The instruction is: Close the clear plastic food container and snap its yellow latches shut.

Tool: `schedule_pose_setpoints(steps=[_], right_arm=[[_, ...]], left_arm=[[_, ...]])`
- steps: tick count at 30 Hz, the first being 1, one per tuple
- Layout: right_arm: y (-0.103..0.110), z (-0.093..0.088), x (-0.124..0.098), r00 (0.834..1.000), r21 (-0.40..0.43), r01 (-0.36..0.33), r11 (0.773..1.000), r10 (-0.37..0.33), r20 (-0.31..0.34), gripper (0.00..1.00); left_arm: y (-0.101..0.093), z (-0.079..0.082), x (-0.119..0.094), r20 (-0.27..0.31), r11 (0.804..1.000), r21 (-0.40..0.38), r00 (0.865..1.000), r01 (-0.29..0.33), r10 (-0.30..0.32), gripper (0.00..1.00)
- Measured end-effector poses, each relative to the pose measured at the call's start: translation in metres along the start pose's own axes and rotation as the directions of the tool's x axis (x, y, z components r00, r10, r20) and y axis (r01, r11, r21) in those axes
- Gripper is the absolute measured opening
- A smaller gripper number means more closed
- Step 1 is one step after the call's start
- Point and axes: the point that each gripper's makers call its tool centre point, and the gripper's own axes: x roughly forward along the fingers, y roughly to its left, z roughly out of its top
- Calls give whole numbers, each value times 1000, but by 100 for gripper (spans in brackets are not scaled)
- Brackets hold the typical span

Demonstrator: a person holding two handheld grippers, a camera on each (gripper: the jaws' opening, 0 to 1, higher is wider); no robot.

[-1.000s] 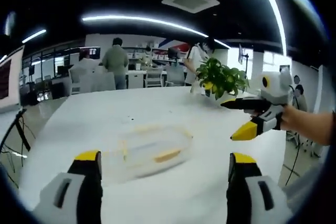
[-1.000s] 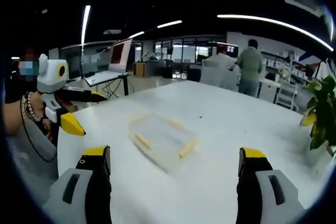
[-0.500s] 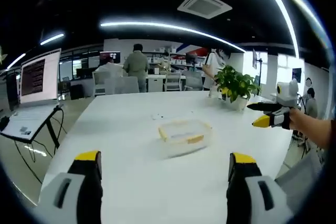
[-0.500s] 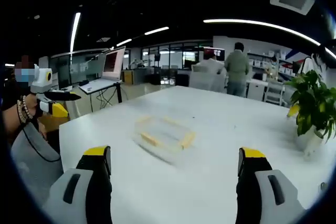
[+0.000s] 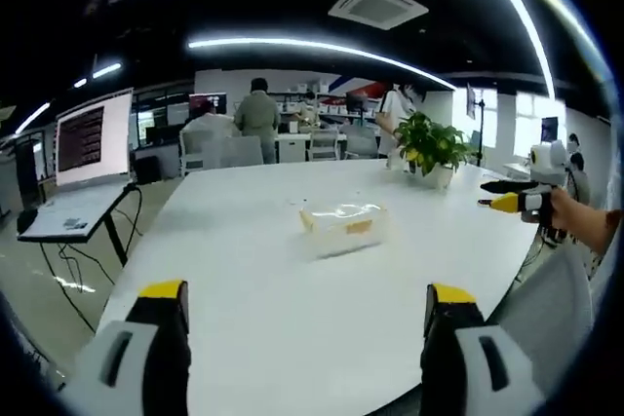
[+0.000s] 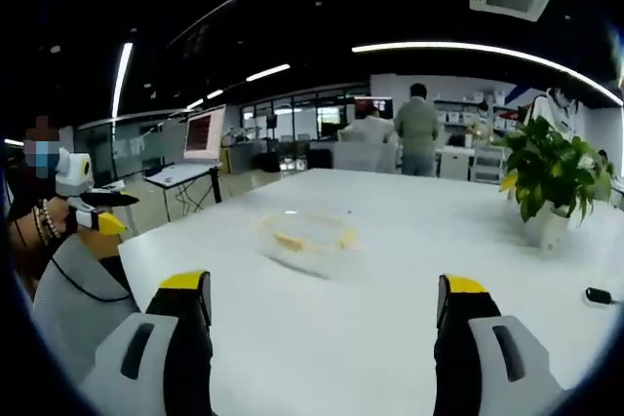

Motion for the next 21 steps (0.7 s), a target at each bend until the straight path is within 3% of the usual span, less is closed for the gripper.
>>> schedule_pose_setpoints(steps=[5, 9, 11, 16, 18, 21], right_arm=[[13, -11, -5, 1000, -51, 22, 998, -23, -21, 94], [22, -17, -6, 1000, -34, 9, 999, -10, -23, 91], [20, -16, -9, 999, -55, 27, 998, -28, -22, 90], [22, -16, -15, 1000, -47, 30, 998, -30, -3, 90], [17, -26, -15, 997, -41, 51, 998, -53, -47, 89], [15, -24, -17, 998, -35, 58, 998, -58, -20, 90]], left_arm=[[0, -12, -6, 1, 1000, -27, 1000, -2, 2, 96], [10, -20, -9, 13, 999, -22, 999, -40, 41, 93], [12, -25, -10, 5, 998, -55, 999, -40, 41, 93], [8, -34, -10, -1, 998, -50, 999, -38, 38, 92], [7, -39, -9, -15, 998, -55, 1000, -29, 28, 91], [6, -43, -10, -15, 998, -61, 1000, -24, 23, 91]])
